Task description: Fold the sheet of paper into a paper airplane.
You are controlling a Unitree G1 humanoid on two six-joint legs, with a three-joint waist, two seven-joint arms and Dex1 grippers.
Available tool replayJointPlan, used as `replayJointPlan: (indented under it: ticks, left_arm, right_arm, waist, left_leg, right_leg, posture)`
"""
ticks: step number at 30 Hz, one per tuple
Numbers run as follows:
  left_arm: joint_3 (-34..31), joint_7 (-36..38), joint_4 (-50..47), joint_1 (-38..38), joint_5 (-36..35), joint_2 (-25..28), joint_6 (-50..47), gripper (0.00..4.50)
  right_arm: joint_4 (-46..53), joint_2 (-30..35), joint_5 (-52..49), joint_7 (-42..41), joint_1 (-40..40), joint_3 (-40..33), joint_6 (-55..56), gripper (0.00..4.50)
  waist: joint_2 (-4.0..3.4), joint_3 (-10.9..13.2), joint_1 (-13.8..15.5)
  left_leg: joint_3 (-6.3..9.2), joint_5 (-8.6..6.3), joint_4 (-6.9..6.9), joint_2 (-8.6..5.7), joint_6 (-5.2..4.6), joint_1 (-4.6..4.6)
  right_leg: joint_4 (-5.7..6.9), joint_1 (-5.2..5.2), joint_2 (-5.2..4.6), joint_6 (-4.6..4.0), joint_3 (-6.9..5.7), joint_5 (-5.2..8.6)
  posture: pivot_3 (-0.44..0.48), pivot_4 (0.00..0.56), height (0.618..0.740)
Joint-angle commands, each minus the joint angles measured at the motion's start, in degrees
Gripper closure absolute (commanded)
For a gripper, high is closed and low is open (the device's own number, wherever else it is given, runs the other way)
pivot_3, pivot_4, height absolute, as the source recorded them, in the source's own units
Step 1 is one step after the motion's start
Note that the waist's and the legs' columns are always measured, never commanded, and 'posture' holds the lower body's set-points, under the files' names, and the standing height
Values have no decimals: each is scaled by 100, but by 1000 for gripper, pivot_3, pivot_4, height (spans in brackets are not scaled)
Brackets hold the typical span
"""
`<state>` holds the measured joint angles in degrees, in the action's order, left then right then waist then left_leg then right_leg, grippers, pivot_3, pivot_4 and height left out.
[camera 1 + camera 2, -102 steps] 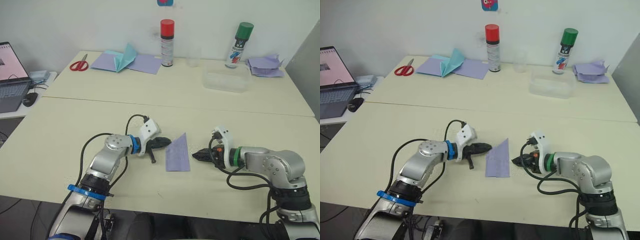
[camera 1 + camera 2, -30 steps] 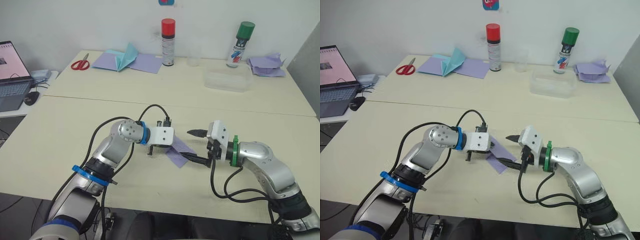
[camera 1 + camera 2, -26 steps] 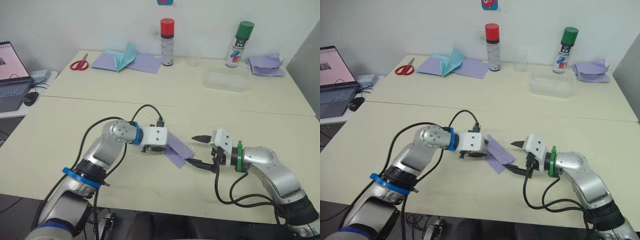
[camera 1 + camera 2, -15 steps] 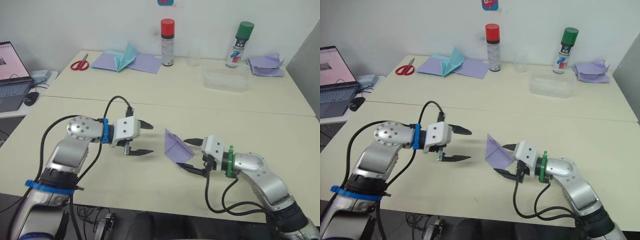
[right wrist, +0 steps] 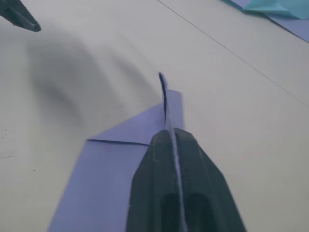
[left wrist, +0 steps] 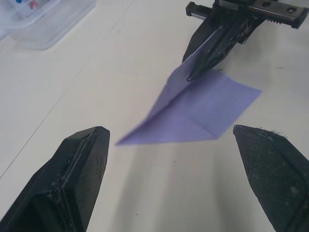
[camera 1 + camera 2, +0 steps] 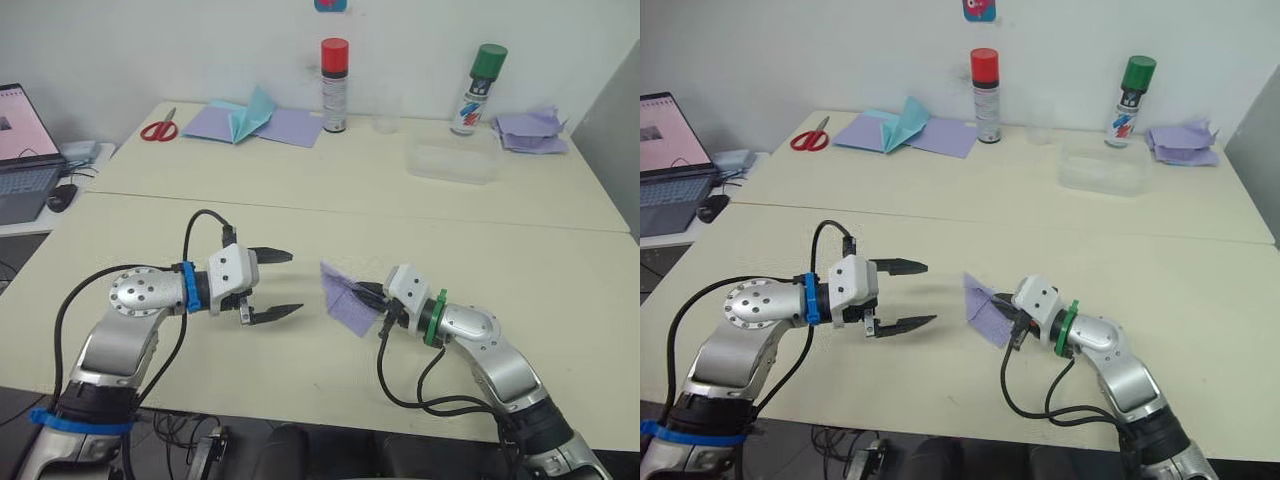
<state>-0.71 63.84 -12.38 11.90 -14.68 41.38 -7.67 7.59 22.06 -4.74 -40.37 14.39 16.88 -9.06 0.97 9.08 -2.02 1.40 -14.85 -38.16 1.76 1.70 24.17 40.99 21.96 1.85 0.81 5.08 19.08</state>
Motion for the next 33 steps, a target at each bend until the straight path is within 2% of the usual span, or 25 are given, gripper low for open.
replayJointPlan:
  ticks: [1,7,10,16,21,26,33]
  left_arm:
    - [-294,-120,-475,-231,-297,152,-238,0]
    - [-716,-136,-735,-373,-1018,423,-1177,0]
    - [-765,-138,-665,-289,-1193,560,-1545,0]
    - [-693,-316,-308,-29,-1166,487,-1679,0]
    - [-363,-328,-289,99,-1081,344,-1623,0]
    - [-216,-374,-224,218,-1031,250,-1582,0]
    - [-134,-324,-24,366,-965,189,-1456,0]
  right_arm:
    - [-232,141,-385,-773,246,-82,519,4462]
    - [-1477,385,-733,-2553,1012,11,1963,4462]
    - [-2302,344,-540,-3105,1485,146,2758,4462]
    - [-3623,45,-548,-3749,2282,106,3694,4462]
    - [-4526,85,-391,-4014,2638,82,4069,4462]
    - [-4419,189,-204,-3756,2589,22,3713,4462]
    - [-3091,372,-330,-3076,2031,-241,2134,4462]
  waist:
    - [0,1,6]
    - [-1,17,-7]
    - [0,20,-25]
    - [0,22,-43]
    - [0,22,-30]
    - [0,23,-32]
    - [-1,23,-30]
  left_leg:
    - [0,0,1,1,0,-1]
    - [-2,-1,3,3,-2,-48]
    - [-1,-1,5,2,-2,-61]
    - [1,-1,8,7,-1,-63]
    - [1,0,7,5,0,-63]
    - [1,0,7,6,0,-63]
    - [3,0,8,7,0,-63]
  right_leg:
    - [0,-1,0,0,-1,0]
    - [-5,-44,1,-1,-4,1]
    - [-7,-56,1,-1,-7,2]
    - [-5,-56,0,-1,-11,1]
    - [-5,-57,-6,-2,-12,1]
    - [-3,-56,-8,-2,-11,1]
    - [0,-56,-7,-2,-13,1]
  posture:
    - [0,150,740]
    - [0,150,740]
    - [0,150,740]
    - [0,150,740]
    - [0,150,740]
    - [0,150,740]
    - [0,150,740]
